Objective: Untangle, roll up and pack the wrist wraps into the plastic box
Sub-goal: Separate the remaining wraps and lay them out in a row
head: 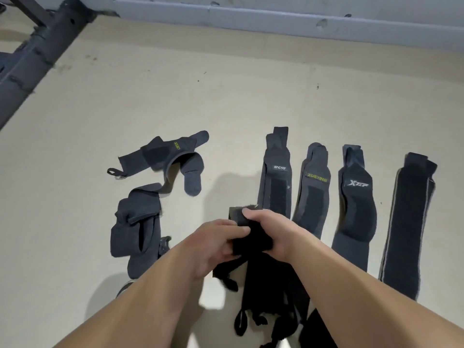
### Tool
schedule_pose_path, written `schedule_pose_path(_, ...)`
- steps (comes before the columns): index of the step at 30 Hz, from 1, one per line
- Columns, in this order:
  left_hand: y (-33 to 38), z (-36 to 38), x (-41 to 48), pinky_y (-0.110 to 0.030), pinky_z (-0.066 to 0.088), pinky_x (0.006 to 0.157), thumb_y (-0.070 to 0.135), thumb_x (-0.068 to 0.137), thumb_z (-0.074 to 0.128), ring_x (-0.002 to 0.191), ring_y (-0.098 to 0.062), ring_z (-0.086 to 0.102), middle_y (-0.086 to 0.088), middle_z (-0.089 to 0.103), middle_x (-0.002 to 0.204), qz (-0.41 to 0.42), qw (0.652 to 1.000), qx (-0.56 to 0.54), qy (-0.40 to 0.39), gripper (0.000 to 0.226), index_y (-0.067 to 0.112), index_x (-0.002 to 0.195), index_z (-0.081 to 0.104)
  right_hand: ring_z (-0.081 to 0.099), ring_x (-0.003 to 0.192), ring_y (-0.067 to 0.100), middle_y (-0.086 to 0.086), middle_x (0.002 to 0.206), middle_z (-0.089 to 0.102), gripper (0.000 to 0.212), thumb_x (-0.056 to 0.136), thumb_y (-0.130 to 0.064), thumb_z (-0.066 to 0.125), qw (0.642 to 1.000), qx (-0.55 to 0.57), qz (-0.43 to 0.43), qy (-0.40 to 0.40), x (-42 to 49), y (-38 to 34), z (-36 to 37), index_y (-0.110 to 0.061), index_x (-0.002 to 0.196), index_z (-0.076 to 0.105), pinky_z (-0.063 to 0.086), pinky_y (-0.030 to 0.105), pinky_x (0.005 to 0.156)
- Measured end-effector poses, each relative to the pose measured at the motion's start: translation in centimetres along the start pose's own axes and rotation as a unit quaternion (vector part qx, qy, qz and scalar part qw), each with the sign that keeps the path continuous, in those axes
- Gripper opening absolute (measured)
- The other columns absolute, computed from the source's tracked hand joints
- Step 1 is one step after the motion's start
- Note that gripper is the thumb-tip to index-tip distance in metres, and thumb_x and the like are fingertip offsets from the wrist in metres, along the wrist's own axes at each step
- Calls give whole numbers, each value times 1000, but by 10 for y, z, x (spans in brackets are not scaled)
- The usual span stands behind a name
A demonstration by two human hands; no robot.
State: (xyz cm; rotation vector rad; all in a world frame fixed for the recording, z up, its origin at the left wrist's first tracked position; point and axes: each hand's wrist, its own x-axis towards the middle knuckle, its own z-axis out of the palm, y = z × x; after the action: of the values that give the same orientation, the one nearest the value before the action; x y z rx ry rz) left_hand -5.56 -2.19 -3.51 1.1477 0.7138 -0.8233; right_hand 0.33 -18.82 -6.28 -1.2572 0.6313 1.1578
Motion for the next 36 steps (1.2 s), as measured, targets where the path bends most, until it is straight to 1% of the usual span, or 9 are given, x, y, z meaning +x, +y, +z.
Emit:
schedule_pose_path(3, 5, 7, -4, -49, 55, 105, 41, 86, 77, 97, -31, 74, -12, 77, 103, -18, 996, 82, 40, 34, 12, 104, 70, 71, 116, 38, 16, 119, 77, 38, 86, -14, 70, 997, -40, -57, 15, -13, -7, -19, -17, 123, 71, 53, 54, 107)
schedule_pose_path(6, 14, 7, -3, -37, 47, 81, 66, 99, 54, 92, -29, 65, -7, 74, 92, 1, 996, 37, 83, 53, 14, 99, 65, 68, 122, 34, 9, 124, 76, 42, 94, -3, 61, 994, -42, -97, -40, -34, -12, -31, -31, 124, 72, 54, 47, 105)
schedule_pose_path(8, 20, 13, -3, -38, 49, 92, 73, 100, 46, 101, -26, 65, -7, 75, 105, 18, 999, 35, 30, 67, 12, 111, 73, 66, 127, 33, 4, 131, 73, 58, 97, 4, 54, 988, -52, -113, -88, -53, -12, -37, -40, 132, 68, 53, 48, 108)
schedule_pose_path(11, 35, 29, -7, -40, 56, 102, 33, 110, 55, 119, -24, 72, -7, 74, 133, 103, 995, 8, 5, 33, 18, 135, 69, 64, 130, 33, 7, 136, 71, 76, 94, 16, 46, 977, -85, -137, -141, -72, -6, -46, -41, 141, 61, 52, 49, 110)
schedule_pose_path(15, 54, 46, -11, -40, 63, 94, -8, 104, 53, 114, -28, 75, -11, 76, 126, 173, 985, -4, 24, 40, 15, 133, 66, 70, 120, 35, 17, 129, 73, 75, 92, 23, 44, 978, -88, -121, -144, -89, 10, -65, -30, 143, 60, 54, 50, 107)
schedule_pose_path(19, 60, 54, -16, -45, 61, 98, -10, 101, 57, 107, -27, 77, -11, 79, 120, 182, 983, 13, 26, 41, 15, 132, 67, 71, 117, 35, 21, 126, 72, 50, 99, 16, 46, 981, -26, -95, -169, -94, 25, -76, -9, 140, 59, 58, 45, 100)
schedule_pose_path(27, 47, 59, -22, -36, 63, 89, -3, 102, 60, 110, -28, 76, -9, 79, 118, 158, 986, 50, 31, 31, 14, 126, 70, 70, 123, 23, 6, 130, 75, 31, 110, -22, 55, 986, 20, -128, -101, -92, 7, -33, -21, 140, 61, 53, 42, 109)
schedule_pose_path(30, 41, 51, -21, -45, 60, 100, -7, 99, 57, 111, -28, 76, -6, 81, 113, 176, 977, 91, 79, 37, 17, 122, 71, 73, 118, 18, 4, 126, 77, 31, 109, -28, 58, 991, 3, -96, -91, -88, 3, -16, -15, 137, 62, 59, 32, 92)
schedule_pose_path(36, 48, 49, -32, -38, 59, 97, -12, 95, 53, 111, -20, 74, 1, 79, 115, 200, 968, 135, 73, 58, 34, 129, 66, 67, 129, 27, 2, 134, 73, 36, 106, -31, 59, 986, -50, -107, -118, -84, 8, -15, -22, 142, 60, 43, 47, 118)
